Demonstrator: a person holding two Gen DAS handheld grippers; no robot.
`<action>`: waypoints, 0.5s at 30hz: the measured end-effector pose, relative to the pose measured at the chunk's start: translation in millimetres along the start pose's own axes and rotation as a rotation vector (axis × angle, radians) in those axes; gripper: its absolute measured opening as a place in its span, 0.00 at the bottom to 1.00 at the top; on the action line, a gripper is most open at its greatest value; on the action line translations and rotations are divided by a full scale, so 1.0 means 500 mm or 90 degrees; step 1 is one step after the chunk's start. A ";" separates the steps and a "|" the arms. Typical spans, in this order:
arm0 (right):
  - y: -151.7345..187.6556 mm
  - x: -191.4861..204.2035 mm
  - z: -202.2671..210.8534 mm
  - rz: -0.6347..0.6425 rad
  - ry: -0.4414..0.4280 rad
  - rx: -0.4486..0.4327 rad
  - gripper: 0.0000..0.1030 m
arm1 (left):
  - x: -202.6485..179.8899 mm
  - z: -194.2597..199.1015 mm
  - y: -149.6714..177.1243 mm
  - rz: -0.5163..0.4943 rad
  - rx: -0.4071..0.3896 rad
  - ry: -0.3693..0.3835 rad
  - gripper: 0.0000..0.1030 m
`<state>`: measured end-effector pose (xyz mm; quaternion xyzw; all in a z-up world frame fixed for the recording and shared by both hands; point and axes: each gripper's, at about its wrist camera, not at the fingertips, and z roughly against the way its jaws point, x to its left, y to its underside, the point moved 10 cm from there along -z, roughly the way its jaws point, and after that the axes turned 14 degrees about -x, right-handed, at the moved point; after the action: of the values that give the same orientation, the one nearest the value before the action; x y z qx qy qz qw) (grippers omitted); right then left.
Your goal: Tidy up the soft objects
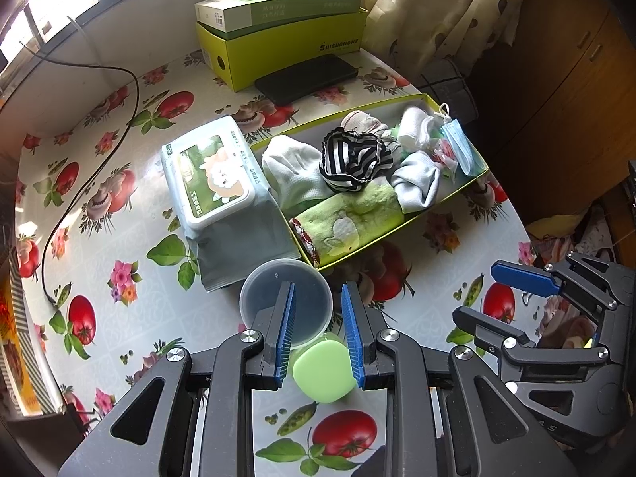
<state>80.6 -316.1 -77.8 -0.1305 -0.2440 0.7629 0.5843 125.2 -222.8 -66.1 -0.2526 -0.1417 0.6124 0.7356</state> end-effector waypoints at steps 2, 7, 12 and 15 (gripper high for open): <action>0.000 0.001 0.000 0.001 -0.001 0.000 0.46 | 0.001 0.002 0.003 -0.002 0.000 -0.001 0.24; -0.001 0.001 0.000 0.002 -0.001 0.001 0.46 | -0.001 0.000 0.000 0.001 0.000 0.000 0.24; -0.001 0.001 0.000 0.002 -0.001 0.001 0.46 | -0.001 0.000 0.001 0.001 0.001 0.000 0.24; 0.000 0.001 0.000 0.002 -0.001 0.001 0.46 | 0.000 0.000 0.003 0.001 0.001 0.000 0.24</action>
<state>80.3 -315.5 -77.9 -0.1297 -0.2436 0.7641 0.5830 124.0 -222.4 -66.8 -0.2522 -0.1409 0.6128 0.7356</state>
